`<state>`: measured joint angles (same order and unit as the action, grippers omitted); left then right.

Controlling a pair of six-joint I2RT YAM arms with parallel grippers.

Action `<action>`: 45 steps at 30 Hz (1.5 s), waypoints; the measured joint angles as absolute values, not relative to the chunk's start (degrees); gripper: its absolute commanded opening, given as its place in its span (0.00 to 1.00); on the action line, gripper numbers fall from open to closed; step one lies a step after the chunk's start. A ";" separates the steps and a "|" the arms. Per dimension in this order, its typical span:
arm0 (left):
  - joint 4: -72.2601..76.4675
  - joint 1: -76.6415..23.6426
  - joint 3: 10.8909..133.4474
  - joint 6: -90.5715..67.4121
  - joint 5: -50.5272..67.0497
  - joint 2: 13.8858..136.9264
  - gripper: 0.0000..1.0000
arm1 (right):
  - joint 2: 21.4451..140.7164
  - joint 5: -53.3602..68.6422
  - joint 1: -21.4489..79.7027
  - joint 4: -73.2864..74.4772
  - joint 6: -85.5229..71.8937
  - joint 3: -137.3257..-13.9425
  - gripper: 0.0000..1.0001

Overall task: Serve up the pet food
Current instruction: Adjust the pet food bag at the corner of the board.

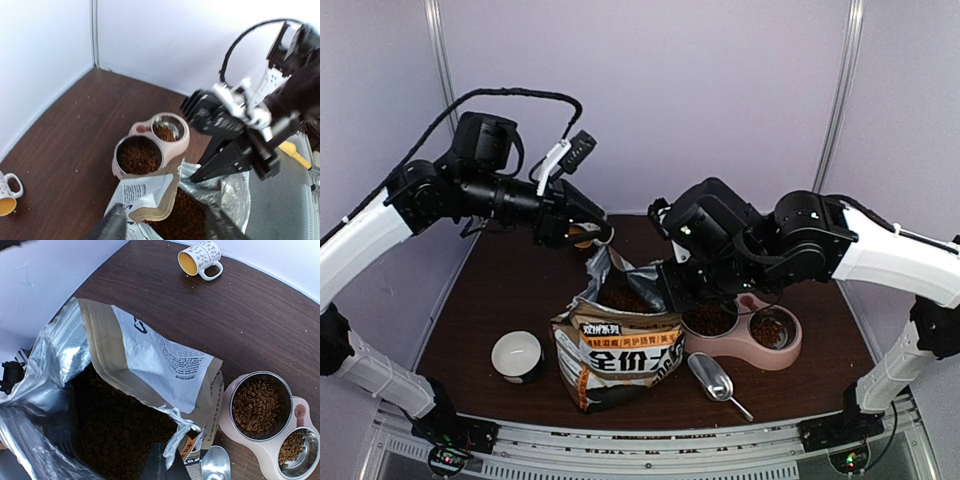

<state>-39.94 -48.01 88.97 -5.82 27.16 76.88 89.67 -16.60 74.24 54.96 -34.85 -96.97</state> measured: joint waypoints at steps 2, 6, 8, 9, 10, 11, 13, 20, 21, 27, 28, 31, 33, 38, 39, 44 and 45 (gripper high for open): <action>-37.36 -48.03 88.47 -6.24 25.82 73.60 0.88 | 89.67 -17.08 74.15 53.25 -36.53 -96.20 0.00; -34.85 -48.05 84.71 -6.63 21.74 65.54 0.96 | 89.80 -18.52 74.15 51.86 -38.72 -95.98 0.00; -34.70 -48.05 82.87 -6.66 20.45 62.24 0.97 | 90.04 -19.38 74.17 51.62 -39.22 -95.98 0.00; -34.76 -48.14 82.06 -6.70 20.21 61.08 0.98 | 90.17 -19.77 74.17 51.44 -39.29 -95.98 0.00; -34.76 -48.40 81.12 -6.70 19.86 59.92 0.98 | 90.35 -20.18 74.17 51.18 -39.35 -96.01 0.00; -34.79 -48.86 80.20 -6.68 19.42 59.05 0.97 | 90.54 -20.60 74.17 50.96 -39.42 -96.05 0.00; -34.85 -50.94 77.91 -6.66 18.11 57.69 0.96 | 90.87 -21.15 74.17 50.61 -39.42 -96.16 0.00; -38.54 -63.35 74.04 -5.30 6.94 59.37 0.98 | 91.24 -22.63 74.17 50.06 -39.77 -96.18 0.00; -38.81 -64.53 73.73 -4.95 5.45 59.70 0.98 | 91.24 -22.76 74.15 50.04 -39.88 -96.18 0.00; -40.47 -66.06 73.12 -4.27 0.80 61.91 0.98 | 91.24 -23.64 74.06 49.43 -40.38 -96.18 0.00; -40.88 -66.24 73.06 -4.27 0.21 62.39 0.98 | 91.24 -23.75 74.00 49.45 -40.45 -96.18 0.00; -41.95 -66.85 72.44 -4.29 -1.32 63.02 0.97 | 91.24 -24.03 73.95 49.45 -40.51 -96.18 0.00; -42.98 -67.09 72.36 -4.36 -1.69 63.11 0.97 | 91.24 -24.21 73.91 49.45 -40.58 -96.18 0.00; -43.90 -67.35 71.61 -4.80 -2.00 62.72 0.79 | 91.24 -24.34 73.82 49.43 -40.75 -96.18 0.00; -44.16 -67.37 71.35 -4.82 -2.22 62.67 0.72 | 91.24 -24.34 73.78 49.43 -40.73 -96.20 0.00; -45.17 -67.51 71.13 -5.43 -3.22 63.44 0.43 | 91.24 -24.32 73.56 49.39 -40.71 -96.18 0.00; -45.21 -67.53 71.13 -5.65 -3.46 63.59 0.37 | 91.24 -24.32 73.54 49.36 -40.66 -96.18 0.00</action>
<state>-45.21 -67.53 71.13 -5.65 -3.46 63.59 91.24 -24.32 73.54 49.36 -40.66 -96.18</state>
